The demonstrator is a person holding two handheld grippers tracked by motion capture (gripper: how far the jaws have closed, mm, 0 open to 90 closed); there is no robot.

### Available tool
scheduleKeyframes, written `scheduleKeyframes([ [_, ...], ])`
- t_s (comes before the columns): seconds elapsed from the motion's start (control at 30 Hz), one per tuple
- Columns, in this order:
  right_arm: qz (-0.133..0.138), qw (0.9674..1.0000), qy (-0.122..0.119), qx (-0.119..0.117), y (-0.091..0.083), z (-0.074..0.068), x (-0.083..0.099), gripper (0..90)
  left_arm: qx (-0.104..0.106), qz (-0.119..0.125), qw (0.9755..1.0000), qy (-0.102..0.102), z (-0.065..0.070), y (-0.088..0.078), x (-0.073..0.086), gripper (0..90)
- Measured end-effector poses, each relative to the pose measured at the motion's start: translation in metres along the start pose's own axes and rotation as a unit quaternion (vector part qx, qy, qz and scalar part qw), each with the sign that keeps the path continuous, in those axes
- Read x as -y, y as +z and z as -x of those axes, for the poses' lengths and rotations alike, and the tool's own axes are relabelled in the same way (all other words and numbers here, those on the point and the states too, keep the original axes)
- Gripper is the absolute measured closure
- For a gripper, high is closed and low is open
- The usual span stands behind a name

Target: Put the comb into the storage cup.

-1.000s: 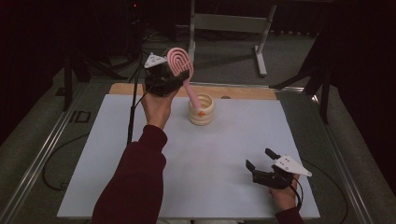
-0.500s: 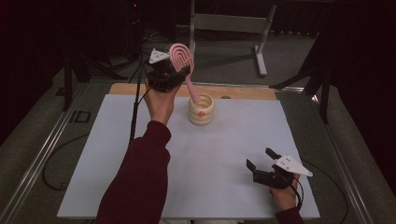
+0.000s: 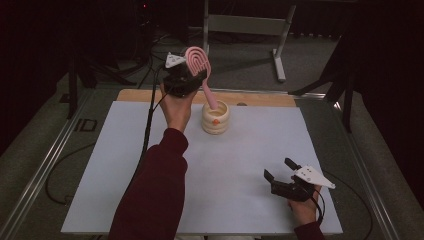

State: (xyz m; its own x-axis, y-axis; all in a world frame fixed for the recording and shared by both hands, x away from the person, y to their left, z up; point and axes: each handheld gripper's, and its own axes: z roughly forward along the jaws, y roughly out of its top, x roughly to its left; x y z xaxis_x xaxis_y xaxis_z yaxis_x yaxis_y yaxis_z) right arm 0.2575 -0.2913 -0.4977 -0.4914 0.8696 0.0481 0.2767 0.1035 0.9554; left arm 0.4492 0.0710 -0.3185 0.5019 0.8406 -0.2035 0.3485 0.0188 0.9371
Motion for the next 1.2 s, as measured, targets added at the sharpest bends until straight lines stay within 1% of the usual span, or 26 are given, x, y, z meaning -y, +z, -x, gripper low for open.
scheduleKeyframes([
  [0.17,0.003,1.0,0.002,0.0,0.0,0.001,0.0,8.9,-0.003,-0.004,1.0,0.005,0.003,0.011,0.004,64.4],
  [0.43,0.003,1.0,0.002,0.0,0.0,0.001,0.0,8.9,-0.007,-0.01,0.9999,0.002,0.002,0.021,0.01,64.4],
  [0.6,0.004,1.0,0.007,0.001,0.0,0.002,0.0,8.9,-0.013,-0.012,0.9998,0.002,0.003,0.026,0.013,64.4],
  [0.73,0.008,0.9999,0.013,-0.003,-0.001,0.001,-0.002,8.9,-0.015,-0.007,0.9998,-0.006,0.002,0.031,0.014,64.4],
  [0.83,0.009,0.9999,0.011,-0.005,-0.001,0.0,-0.002,8.9,-0.018,-0.005,0.9998,-0.01,0.001,0.034,0.015,64.4],
  [0.93,0.007,0.9999,0.015,-0.003,-0.001,0.001,-0.001,8.9,-0.021,-0.007,0.9997,-0.011,0.001,0.036,0.017,64.3],
  [1.07,0.009,0.9998,0.015,-0.002,-0.001,0.002,-0.001,8.9,-0.025,-0.01,0.9996,-0.011,0.001,0.04,0.019,64.3],
  [1.13,0.01,0.9998,0.017,-0.002,-0.002,0.003,-0.002,8.9,-0.025,-0.008,0.9996,-0.014,0.002,0.042,0.02,64.3],
  [1.2,0.009,0.9998,0.017,-0.002,-0.002,0.003,-0.002,8.9,-0.025,-0.009,0.9996,-0.013,0.002,0.043,0.021,64.3],
])
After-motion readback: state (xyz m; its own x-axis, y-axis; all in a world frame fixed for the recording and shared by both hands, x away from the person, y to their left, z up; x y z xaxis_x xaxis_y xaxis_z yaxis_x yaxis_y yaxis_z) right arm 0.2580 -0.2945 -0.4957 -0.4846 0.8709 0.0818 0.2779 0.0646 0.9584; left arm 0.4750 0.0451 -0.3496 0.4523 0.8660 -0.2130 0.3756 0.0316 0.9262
